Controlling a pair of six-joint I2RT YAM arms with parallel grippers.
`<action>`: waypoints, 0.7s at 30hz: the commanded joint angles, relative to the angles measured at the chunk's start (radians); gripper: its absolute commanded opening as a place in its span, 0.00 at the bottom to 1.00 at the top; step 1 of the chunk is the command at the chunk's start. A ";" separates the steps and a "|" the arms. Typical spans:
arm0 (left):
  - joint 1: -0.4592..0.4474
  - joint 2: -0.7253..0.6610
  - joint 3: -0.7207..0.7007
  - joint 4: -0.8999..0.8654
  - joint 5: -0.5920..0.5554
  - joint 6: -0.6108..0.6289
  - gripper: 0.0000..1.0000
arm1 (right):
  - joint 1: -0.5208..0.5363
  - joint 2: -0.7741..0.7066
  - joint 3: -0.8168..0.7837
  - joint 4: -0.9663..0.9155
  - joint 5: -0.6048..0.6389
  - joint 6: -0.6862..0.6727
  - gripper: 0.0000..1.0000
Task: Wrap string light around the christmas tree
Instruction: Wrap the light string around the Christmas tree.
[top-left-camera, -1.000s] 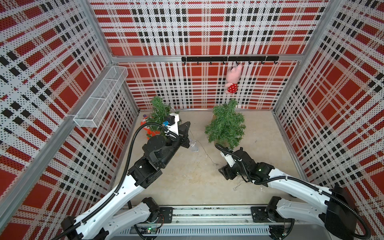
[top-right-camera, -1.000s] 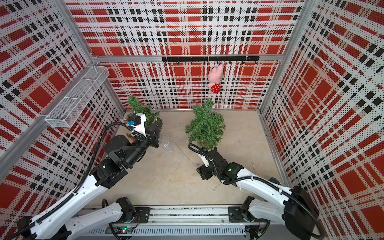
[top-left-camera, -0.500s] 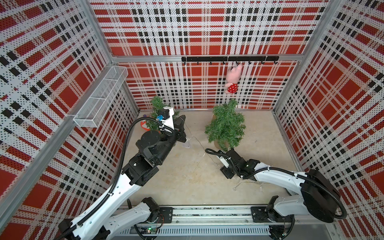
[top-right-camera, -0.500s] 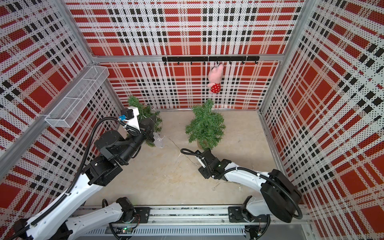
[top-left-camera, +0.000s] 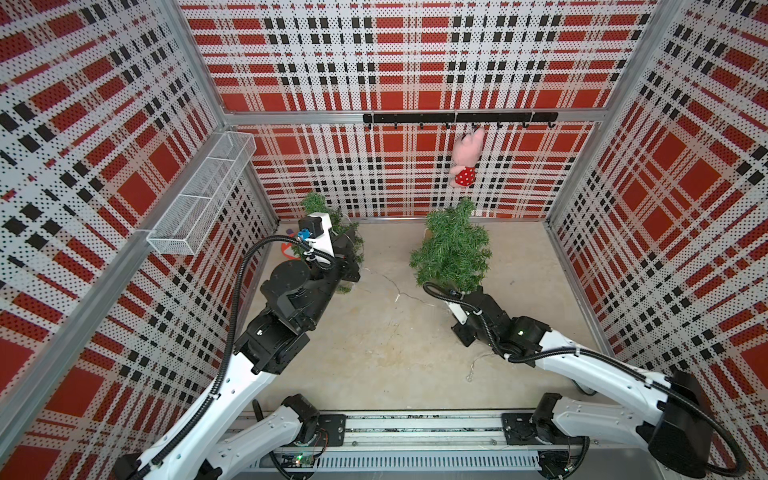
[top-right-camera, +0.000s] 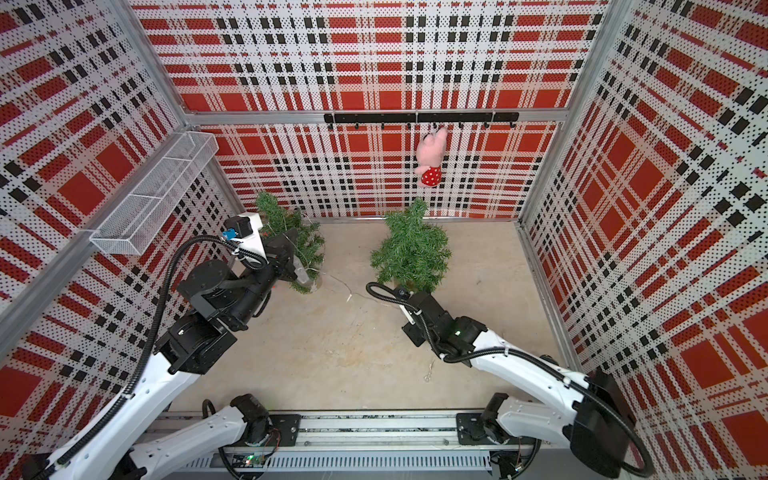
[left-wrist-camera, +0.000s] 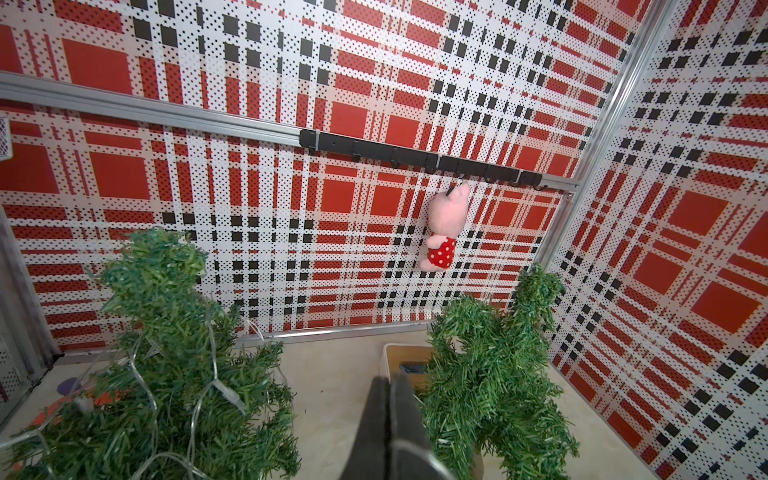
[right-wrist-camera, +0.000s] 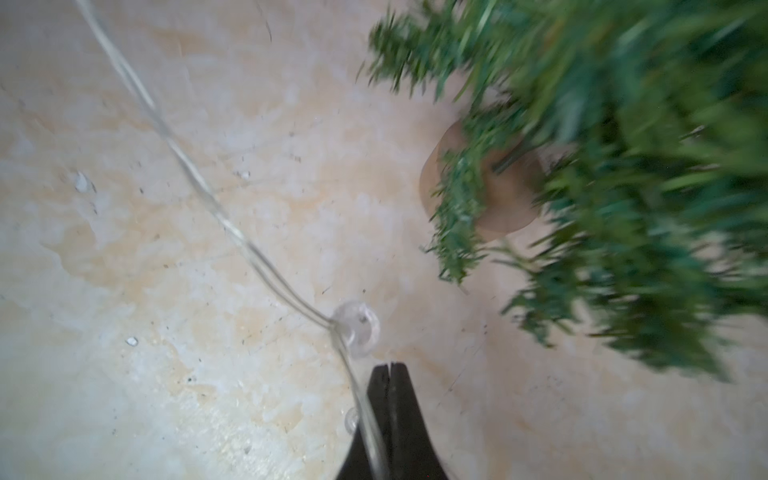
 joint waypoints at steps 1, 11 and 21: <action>0.008 -0.013 -0.060 0.013 0.007 -0.047 0.00 | -0.012 -0.067 0.100 -0.122 0.088 -0.004 0.00; 0.008 -0.005 -0.296 0.224 0.127 -0.129 0.00 | -0.158 -0.118 0.372 -0.202 0.133 -0.058 0.00; 0.053 0.212 -0.345 0.422 0.198 -0.092 0.00 | -0.324 0.003 0.509 -0.160 0.154 -0.101 0.00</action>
